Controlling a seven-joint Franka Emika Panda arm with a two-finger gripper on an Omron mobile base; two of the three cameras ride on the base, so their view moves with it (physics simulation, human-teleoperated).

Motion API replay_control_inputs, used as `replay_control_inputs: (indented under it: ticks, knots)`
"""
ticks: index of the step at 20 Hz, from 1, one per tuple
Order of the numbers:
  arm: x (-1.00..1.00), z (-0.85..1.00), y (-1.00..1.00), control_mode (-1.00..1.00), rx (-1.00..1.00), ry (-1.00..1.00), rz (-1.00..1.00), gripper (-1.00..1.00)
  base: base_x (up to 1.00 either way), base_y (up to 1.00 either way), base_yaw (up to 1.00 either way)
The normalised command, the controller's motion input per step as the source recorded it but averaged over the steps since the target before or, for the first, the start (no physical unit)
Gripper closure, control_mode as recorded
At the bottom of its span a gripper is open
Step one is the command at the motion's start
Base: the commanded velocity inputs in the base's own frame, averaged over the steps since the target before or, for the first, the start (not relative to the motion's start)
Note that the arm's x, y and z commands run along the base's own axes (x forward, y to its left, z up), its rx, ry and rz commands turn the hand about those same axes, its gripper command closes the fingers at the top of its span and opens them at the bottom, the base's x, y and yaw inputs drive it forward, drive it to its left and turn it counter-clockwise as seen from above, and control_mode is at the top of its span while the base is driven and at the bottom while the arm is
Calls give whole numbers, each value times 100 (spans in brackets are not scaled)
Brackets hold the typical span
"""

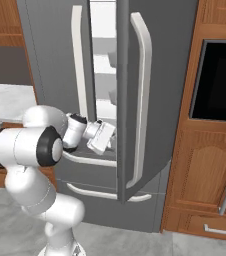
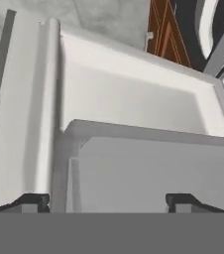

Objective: Place one of the steaks on the plate and the other in the bowl. Then place the bowl in the fridge.

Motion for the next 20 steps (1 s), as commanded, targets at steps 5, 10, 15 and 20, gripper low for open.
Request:
replay_control_inputs:
  ticks: [5, 10, 15, 20]
  knots:
    - [-74, 0, -100, -100, 0, 7, -4, -100, 0, 0, 0]
    - [-97, 0, -100, -100, 0, 7, -6, -100, 0, 0, 0]
    - [-72, 0, -100, -100, 0, 7, -2, -100, 0, 0, 0]
    - [-24, 8, -1, -100, -5, 0, 1, -100, 0, 0, 0]
